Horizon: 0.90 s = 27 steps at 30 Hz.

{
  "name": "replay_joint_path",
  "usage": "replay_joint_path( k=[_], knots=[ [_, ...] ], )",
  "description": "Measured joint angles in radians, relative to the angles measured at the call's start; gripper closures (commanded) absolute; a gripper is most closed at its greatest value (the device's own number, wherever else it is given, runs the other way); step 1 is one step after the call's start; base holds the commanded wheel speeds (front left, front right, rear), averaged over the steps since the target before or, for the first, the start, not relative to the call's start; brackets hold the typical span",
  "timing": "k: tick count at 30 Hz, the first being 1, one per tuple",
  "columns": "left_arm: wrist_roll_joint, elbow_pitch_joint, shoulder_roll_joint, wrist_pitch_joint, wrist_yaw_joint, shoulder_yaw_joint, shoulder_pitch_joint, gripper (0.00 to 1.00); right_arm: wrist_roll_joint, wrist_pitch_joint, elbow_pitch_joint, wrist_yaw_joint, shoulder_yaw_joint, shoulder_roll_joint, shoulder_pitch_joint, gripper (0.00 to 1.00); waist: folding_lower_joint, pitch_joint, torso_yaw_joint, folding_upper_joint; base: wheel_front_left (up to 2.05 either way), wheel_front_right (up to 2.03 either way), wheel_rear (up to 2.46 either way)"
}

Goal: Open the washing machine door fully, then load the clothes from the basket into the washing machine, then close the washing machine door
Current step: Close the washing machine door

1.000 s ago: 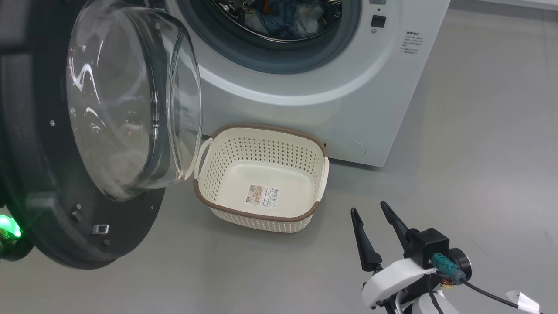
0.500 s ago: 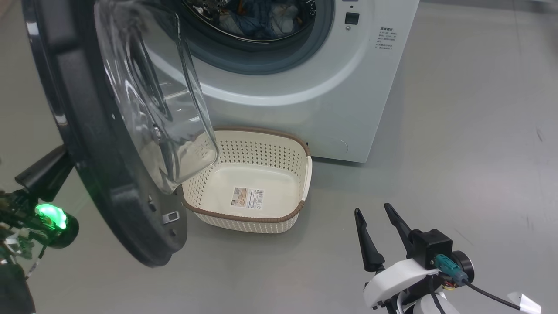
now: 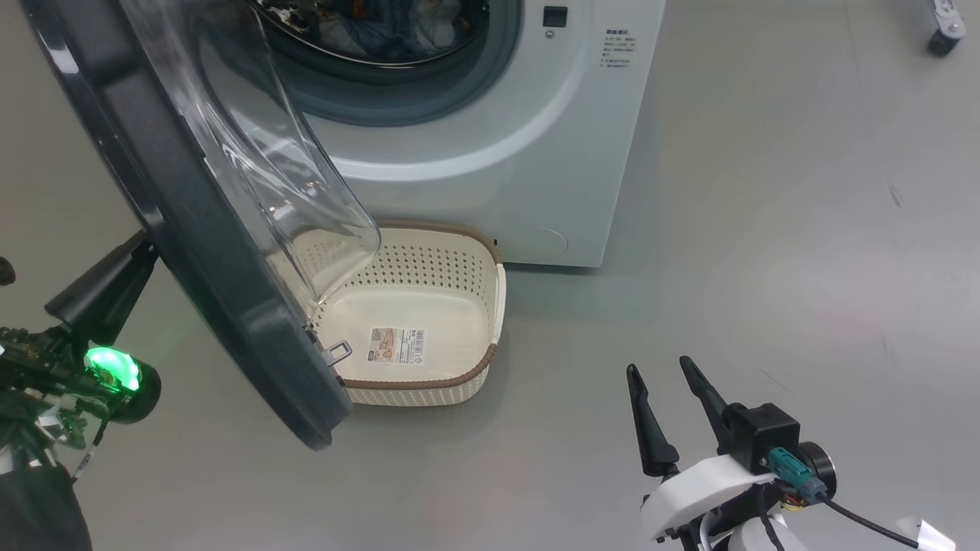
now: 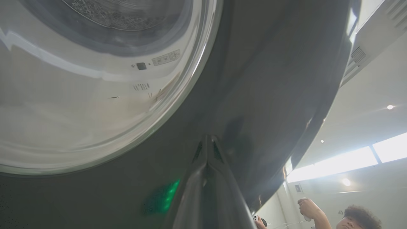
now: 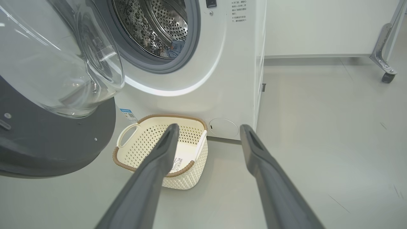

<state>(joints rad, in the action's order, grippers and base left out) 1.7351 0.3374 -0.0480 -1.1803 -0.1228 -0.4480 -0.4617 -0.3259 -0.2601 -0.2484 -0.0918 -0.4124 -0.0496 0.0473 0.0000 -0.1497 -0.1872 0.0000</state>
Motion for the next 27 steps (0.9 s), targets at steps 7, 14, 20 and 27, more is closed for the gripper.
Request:
replay_joint_path(
  k=[7, 14, 20, 27],
  knots=[
    [-0.011, -0.054, 0.009, 0.031, 0.000, 0.014, 0.002, 1.00, -0.001, 0.000, 0.016, -0.009, -0.004, 0.000, -0.006, 0.00, 0.0000, -0.021, 0.063, 0.0000, 0.00, 0.00, 0.00],
    [-0.028, -0.096, 0.021, 0.102, 0.000, 0.028, -0.001, 1.00, -0.001, 0.000, 0.037, -0.015, -0.009, 0.000, -0.006, 0.00, 0.0000, -0.043, 0.127, 0.0000, 0.00, 0.00, 0.00],
    [-0.075, -0.119, 0.023, 0.171, 0.000, 0.039, -0.017, 1.00, -0.001, 0.000, 0.053, -0.017, -0.014, 0.000, -0.006, 0.00, 0.0000, -0.069, 0.175, 0.0000, 0.00, 0.00, 0.00],
    [-0.085, -0.124, 0.024, 0.244, 0.000, 0.050, -0.058, 1.00, -0.001, 0.000, 0.074, -0.024, -0.027, 0.000, -0.006, 0.00, 0.0000, -0.105, 0.224, 0.0000, 0.00, 0.00, 0.00]
  ],
)
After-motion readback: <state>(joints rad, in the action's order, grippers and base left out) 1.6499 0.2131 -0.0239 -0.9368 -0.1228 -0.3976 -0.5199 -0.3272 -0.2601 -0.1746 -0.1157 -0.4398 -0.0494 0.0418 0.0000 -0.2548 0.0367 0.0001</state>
